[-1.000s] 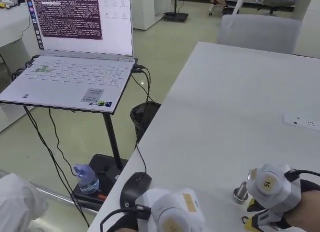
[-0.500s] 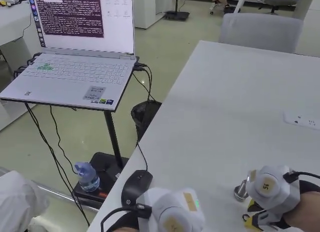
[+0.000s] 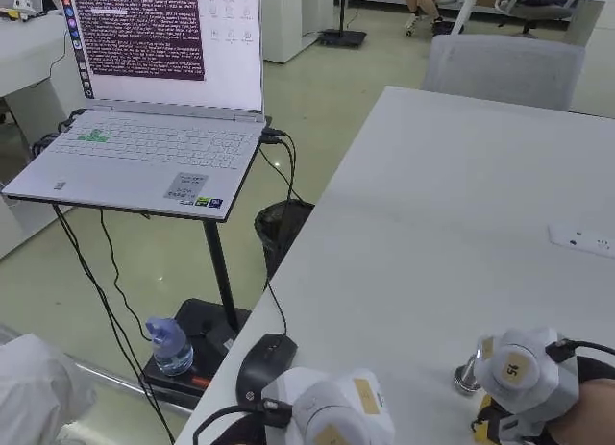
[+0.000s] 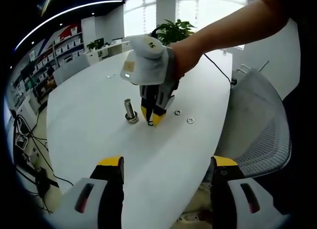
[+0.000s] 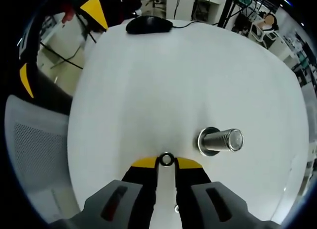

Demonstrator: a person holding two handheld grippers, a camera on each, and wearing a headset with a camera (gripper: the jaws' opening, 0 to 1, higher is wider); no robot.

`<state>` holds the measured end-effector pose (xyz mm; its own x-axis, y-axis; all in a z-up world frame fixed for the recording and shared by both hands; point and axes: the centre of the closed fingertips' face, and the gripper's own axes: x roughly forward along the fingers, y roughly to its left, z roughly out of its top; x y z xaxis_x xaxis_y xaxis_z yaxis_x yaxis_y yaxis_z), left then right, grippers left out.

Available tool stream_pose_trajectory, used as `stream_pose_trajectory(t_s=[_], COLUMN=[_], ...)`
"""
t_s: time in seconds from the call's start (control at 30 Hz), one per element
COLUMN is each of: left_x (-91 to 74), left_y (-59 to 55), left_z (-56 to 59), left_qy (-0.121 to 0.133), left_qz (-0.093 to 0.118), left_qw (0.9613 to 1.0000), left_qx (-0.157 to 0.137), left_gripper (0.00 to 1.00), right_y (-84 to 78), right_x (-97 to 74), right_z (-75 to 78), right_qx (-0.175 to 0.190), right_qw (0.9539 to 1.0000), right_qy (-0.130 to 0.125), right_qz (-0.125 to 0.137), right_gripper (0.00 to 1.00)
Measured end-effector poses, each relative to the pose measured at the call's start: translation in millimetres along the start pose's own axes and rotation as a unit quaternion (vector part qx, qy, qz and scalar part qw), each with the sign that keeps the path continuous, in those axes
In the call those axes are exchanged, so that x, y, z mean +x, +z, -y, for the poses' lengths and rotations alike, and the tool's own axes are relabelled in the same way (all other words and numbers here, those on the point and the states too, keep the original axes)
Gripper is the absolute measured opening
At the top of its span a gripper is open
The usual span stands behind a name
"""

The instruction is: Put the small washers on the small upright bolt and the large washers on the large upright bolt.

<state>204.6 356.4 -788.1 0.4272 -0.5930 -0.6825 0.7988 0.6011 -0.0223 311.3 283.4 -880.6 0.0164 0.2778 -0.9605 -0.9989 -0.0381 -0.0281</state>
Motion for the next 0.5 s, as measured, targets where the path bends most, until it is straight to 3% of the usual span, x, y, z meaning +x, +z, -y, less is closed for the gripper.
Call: stream_pose_trajectory(t_s=[0.23,0.3,0.5], left_x=[-0.8,-1.1,-2.2], left_y=[-1.2,-0.6,-1.0], left_z=[2.6,3.0,2.0], left_qy=[-0.002,-0.003,0.0], left_qz=[-0.001,0.0,-0.001], left_qw=[1.0,1.0,1.0], left_qx=[0.0,0.001,-0.001], left_gripper=[0.69,0.69,0.68], right_y=[0.1,0.0,0.3], right_x=[-0.3,-0.3,-0.1], right_z=[-0.7,-0.9,-2.5], right_qx=[-0.004,0.014,0.016], right_qw=[0.9999,0.9998,0.9998], right_qy=[-0.003,-0.002,-0.004], right_qz=[-0.013,-0.011,-0.007], right_gripper=[0.13,0.13,0.12])
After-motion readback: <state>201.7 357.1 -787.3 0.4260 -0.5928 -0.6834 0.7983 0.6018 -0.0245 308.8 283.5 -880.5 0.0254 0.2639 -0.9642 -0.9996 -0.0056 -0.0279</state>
